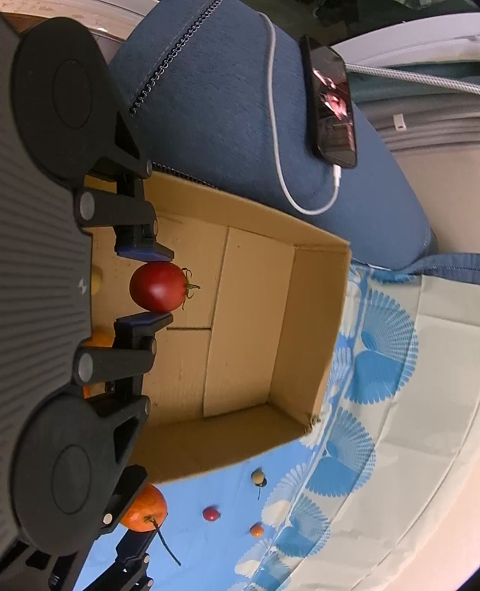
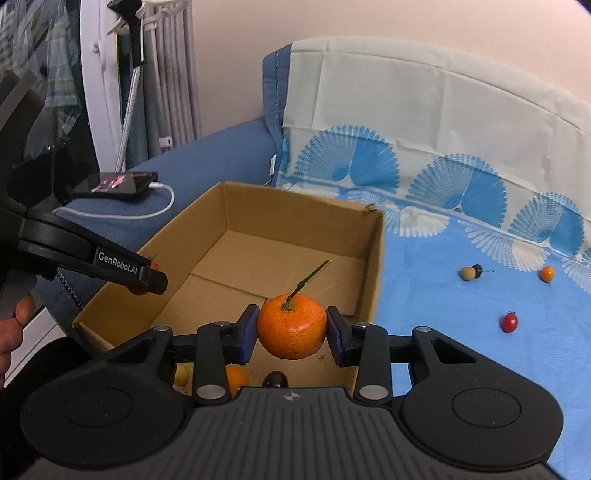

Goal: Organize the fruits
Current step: 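Carry the orange and red cherry tomato in both grippers over the box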

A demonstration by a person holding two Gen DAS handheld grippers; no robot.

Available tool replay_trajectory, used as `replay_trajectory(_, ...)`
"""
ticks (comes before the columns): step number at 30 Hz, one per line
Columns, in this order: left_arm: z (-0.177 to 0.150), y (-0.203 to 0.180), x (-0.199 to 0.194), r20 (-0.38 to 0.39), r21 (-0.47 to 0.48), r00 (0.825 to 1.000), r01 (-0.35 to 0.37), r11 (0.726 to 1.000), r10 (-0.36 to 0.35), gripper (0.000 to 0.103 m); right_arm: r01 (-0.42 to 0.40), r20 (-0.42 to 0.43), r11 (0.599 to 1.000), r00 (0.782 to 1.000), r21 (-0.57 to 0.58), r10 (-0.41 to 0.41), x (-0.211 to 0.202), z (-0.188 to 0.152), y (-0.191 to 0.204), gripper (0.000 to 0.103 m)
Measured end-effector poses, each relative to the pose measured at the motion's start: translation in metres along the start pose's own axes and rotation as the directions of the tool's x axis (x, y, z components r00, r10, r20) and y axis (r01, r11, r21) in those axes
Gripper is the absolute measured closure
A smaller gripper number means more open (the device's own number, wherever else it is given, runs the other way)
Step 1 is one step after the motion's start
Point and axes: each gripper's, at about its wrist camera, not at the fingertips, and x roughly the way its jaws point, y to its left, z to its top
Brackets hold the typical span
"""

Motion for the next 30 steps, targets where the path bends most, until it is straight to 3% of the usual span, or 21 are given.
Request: replay_trajectory(30, -0.004, 0.005, 0.058, -0.093, 0.021, 0.995, -0.02, 1.0, 0.022, 0.071, 0.005, -0.131, 0.999, 0.991, -0.034, -0.009, 0.054, -0.02, 0.006, 0.063)
